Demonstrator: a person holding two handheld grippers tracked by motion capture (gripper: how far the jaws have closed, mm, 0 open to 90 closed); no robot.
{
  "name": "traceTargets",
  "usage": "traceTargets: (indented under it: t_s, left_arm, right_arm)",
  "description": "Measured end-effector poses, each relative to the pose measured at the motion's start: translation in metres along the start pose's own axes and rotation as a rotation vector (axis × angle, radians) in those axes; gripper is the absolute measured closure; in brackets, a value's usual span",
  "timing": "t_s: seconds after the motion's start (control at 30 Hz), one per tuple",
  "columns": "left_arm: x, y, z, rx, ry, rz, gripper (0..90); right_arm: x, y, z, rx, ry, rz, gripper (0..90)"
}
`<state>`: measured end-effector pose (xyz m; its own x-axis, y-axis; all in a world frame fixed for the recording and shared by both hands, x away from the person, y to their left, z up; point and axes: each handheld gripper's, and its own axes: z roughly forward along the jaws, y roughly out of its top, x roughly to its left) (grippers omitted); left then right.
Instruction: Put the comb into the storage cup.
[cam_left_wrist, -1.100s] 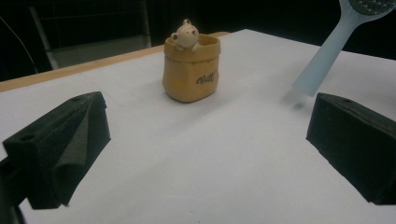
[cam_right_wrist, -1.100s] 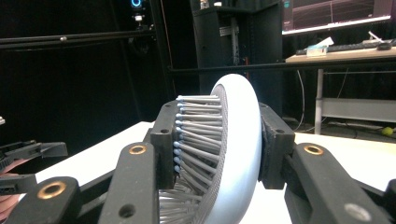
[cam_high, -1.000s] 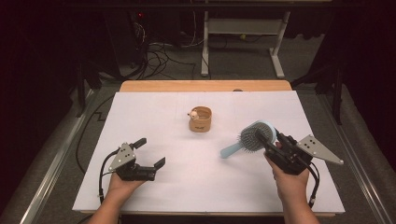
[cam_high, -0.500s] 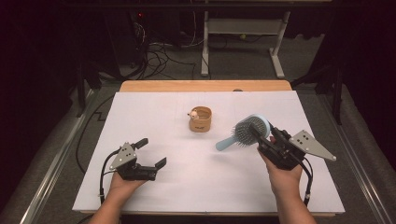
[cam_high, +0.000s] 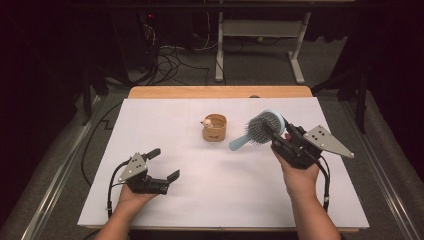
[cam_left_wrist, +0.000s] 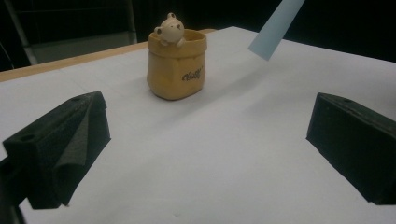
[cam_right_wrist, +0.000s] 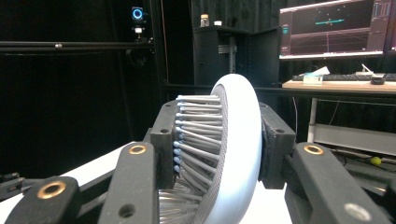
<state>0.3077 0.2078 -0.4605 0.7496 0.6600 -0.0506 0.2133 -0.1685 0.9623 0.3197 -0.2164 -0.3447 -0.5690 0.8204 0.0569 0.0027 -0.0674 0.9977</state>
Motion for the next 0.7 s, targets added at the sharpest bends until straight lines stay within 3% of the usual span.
traceTargets:
  t_s: [0.7]
  left_arm:
    - [-0.003,0.001,-0.001,-0.009,-0.019,0.009,0.6]
  right_arm:
    - [-0.007,0.014,0.042,-0.009,-0.015,0.015,59.9]
